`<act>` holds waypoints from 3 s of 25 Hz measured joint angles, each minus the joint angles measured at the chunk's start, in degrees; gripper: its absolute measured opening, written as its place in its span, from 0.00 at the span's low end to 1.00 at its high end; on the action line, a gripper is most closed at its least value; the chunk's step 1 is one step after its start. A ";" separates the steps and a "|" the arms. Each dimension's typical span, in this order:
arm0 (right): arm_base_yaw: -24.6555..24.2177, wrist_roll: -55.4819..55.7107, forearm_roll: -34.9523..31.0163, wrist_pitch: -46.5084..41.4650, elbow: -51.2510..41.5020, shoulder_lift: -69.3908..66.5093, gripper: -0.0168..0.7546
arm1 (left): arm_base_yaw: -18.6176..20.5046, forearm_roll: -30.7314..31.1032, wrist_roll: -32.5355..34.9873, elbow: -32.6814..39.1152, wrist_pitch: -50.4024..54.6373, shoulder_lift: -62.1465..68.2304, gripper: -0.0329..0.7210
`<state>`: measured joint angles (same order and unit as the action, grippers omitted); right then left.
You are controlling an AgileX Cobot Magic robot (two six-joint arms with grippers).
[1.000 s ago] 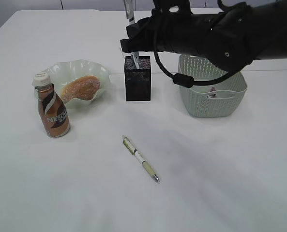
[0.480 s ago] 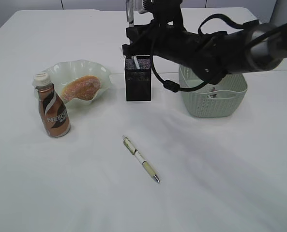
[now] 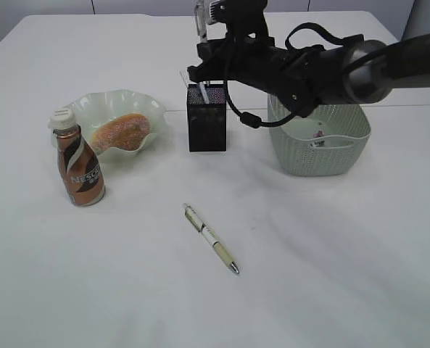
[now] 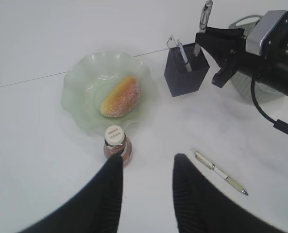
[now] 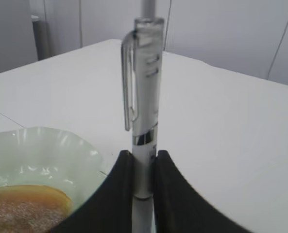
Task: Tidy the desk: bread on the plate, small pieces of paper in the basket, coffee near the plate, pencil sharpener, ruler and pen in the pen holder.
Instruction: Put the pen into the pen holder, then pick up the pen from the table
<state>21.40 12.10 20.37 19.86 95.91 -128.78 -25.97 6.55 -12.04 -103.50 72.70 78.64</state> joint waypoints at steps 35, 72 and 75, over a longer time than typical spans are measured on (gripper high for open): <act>-0.50 -0.18 -0.67 -3.31 0.32 -3.26 0.19 | 0.00 -0.12 0.00 0.00 0.00 0.00 0.38; 9.21 0.78 -22.01 -82.59 4.20 10.89 0.54 | 0.00 -0.14 0.00 0.00 0.00 0.00 0.38; 9.33 -5.27 -26.54 -84.30 4.19 10.89 0.54 | 0.00 -0.14 0.00 0.00 0.00 0.00 0.38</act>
<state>30.72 6.83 -6.17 -64.44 100.10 -117.89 -25.97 6.41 -12.04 -103.50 72.70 78.64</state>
